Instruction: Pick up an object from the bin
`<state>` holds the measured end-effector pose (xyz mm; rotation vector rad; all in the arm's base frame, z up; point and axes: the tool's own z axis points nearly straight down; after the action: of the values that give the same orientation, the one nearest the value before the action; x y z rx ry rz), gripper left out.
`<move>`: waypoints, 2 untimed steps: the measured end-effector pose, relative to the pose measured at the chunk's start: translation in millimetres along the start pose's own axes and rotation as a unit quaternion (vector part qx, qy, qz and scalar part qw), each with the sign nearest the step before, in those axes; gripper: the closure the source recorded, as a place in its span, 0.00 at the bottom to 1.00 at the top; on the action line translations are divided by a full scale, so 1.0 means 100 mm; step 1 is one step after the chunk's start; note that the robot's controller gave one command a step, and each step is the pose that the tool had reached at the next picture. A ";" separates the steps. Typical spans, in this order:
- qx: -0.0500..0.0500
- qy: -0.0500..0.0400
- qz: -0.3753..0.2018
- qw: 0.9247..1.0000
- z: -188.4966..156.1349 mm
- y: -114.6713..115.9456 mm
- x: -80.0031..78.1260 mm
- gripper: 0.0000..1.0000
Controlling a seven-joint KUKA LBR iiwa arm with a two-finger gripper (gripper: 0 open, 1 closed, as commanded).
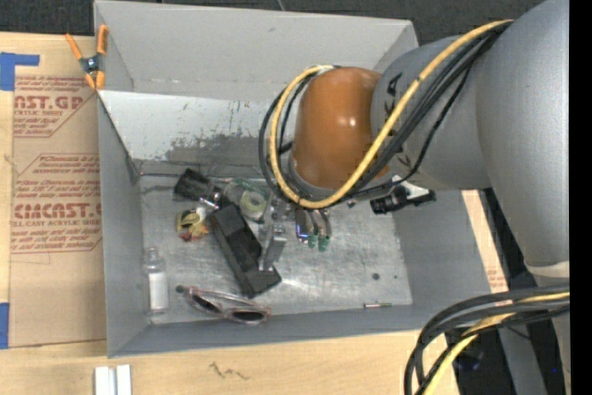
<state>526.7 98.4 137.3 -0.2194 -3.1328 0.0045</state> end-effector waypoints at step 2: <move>-0.002 0.000 0.092 0.996 -0.26 0.30 0.23 0.00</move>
Offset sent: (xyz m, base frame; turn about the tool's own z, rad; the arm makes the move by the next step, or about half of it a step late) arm 0.0000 0.0000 0.0000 0.0000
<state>508.6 131.4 163.3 -0.5082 -3.1005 -0.0009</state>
